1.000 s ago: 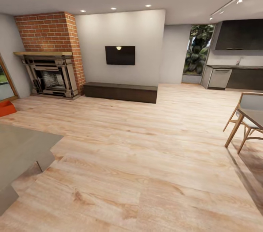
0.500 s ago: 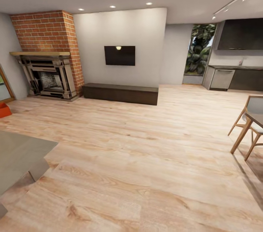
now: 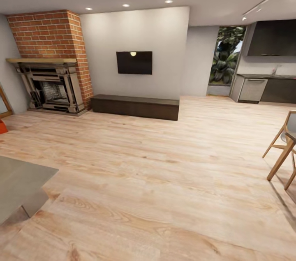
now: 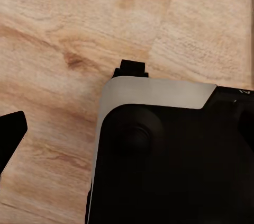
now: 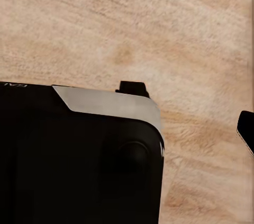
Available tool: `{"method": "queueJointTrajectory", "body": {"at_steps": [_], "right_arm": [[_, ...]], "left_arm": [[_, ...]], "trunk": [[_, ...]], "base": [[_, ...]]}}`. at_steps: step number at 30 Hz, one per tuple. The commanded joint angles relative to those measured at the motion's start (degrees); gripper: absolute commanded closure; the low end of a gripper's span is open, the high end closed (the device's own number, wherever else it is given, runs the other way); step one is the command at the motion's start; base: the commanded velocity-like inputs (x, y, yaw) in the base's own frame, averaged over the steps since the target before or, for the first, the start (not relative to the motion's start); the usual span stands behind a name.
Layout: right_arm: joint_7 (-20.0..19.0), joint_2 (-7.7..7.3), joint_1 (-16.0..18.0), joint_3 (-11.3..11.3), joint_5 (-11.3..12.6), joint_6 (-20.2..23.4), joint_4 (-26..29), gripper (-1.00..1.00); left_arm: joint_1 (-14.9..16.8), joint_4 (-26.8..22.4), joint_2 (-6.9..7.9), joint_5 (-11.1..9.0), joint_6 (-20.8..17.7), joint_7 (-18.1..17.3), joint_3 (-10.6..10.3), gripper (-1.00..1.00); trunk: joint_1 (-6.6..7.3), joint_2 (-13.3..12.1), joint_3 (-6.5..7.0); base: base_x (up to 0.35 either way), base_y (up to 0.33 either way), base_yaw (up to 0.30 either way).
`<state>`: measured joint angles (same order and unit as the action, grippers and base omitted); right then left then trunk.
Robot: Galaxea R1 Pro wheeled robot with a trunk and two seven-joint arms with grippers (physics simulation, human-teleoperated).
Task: Move the two storage containers from the living room to the garage. In the garage, place one container on the floor and stack the other container on top of it (either order is fine).
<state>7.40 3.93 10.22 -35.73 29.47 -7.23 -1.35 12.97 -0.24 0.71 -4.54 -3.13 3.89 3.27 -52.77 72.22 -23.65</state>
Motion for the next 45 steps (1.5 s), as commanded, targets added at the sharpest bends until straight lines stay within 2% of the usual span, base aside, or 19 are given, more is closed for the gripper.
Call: {"method": "queueJointTrajectory", "body": {"at_steps": [1, 45], "right_arm": [[0.1, 0.08, 0.0, -0.5, 0.5, -0.3, -0.1, -1.00], [0.4, 0.05, 0.0, -0.5, 0.6, -0.2, -0.1, -1.00]], "left_arm": [[0.0, 0.0, 0.00, -0.5, -0.2, 0.1, 0.3, -1.00], [0.0, 0.0, 0.00, -0.5, -0.2, 0.1, 0.3, -1.00]], "trunk": [[-0.03, 0.0, -0.06], [-0.03, 0.0, -0.06]], "base": [[0.323, 0.000, 0.000], [0.323, 0.000, 0.000]]}}
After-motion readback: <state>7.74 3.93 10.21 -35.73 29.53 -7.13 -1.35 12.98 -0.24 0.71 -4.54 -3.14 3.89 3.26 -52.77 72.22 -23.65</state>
